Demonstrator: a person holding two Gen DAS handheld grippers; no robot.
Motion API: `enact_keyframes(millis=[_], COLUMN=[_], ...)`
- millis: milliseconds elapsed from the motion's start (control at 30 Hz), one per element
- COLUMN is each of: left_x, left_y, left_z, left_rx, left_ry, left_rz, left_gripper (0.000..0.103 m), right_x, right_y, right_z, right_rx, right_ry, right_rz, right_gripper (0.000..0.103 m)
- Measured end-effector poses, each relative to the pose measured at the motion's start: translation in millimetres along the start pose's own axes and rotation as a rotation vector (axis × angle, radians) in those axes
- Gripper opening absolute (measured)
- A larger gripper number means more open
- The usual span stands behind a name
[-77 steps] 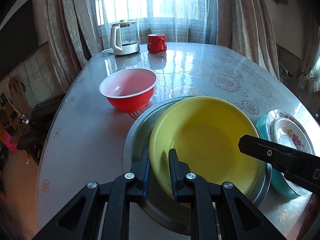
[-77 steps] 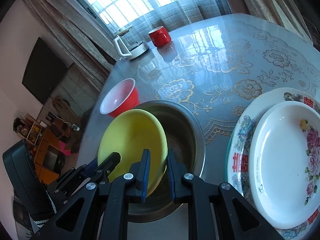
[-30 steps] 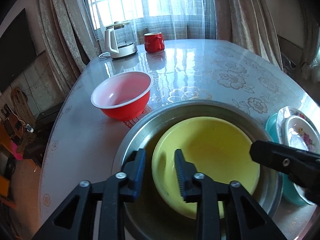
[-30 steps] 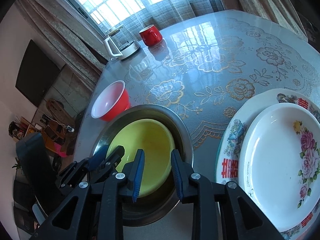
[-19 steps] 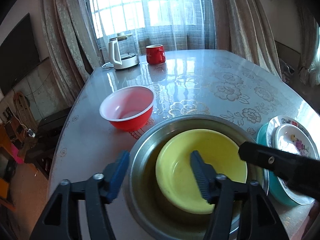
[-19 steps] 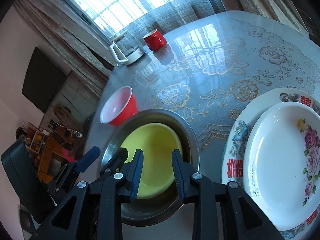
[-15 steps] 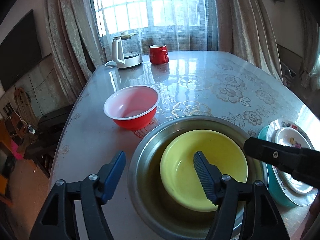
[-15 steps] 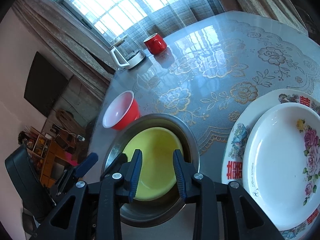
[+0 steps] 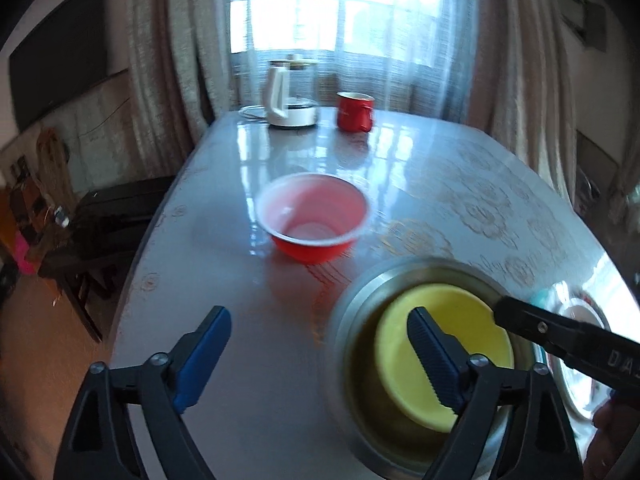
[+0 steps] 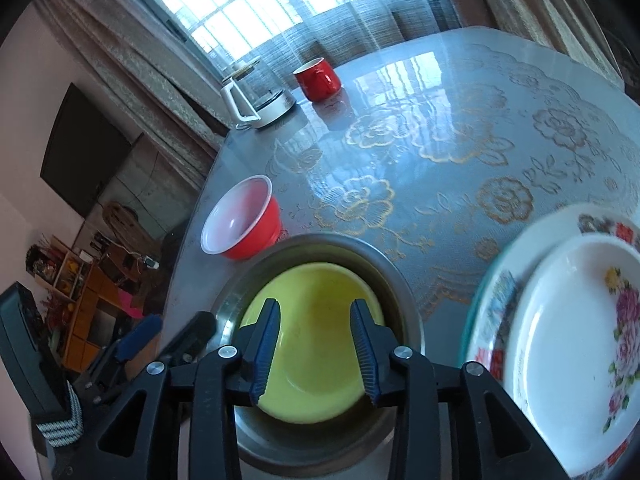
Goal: Organize plates and bowls
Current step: 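Reach both grippers to the red bowl rim and grasp it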
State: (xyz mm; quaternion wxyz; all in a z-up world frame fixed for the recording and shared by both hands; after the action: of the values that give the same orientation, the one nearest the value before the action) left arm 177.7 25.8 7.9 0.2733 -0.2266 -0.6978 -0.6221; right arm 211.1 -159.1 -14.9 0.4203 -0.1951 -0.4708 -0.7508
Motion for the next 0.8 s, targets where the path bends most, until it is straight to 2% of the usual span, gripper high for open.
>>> enact_keyframes(millis=[200, 367, 600, 800], left_x=[-20, -40, -72, -98], left_y=[12, 23, 37, 44], left_z=[41, 63, 81, 84], left_rx=[0.144, 0.232, 0.369, 0.423], left_ry=[0.028, 0.017, -0.092, -0.167], left_rz=[0.01, 0.003, -0.03, -0.017], left_gripper=[0.093, 0.093, 0.093, 0.092], right_x=[-15, -29, -49, -62], right_y=[16, 30, 47, 58], right_z=[9, 13, 24, 33], right_rx=[0.029, 0.036, 0.041, 0.057], right_ry=[-0.021, -0.022, -0.021, -0.033], right_rz=[0.005, 0.01, 0.018, 0.028], right_gripper=[0.038, 0.038, 0.038, 0.038])
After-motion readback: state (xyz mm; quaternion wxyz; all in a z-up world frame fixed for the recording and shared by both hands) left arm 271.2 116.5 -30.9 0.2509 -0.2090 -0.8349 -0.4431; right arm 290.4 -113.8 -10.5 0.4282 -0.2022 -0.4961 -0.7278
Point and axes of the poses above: each gripper's, at about its wrist camera, not at the fingertips, and x roughly against the way its jaws point, z to its left, y to its top, the point moved 3 cm from there along -x, roughly the way its jaws point, and after that the axes turned 4 degrees about -z, right-handed, at the moved point
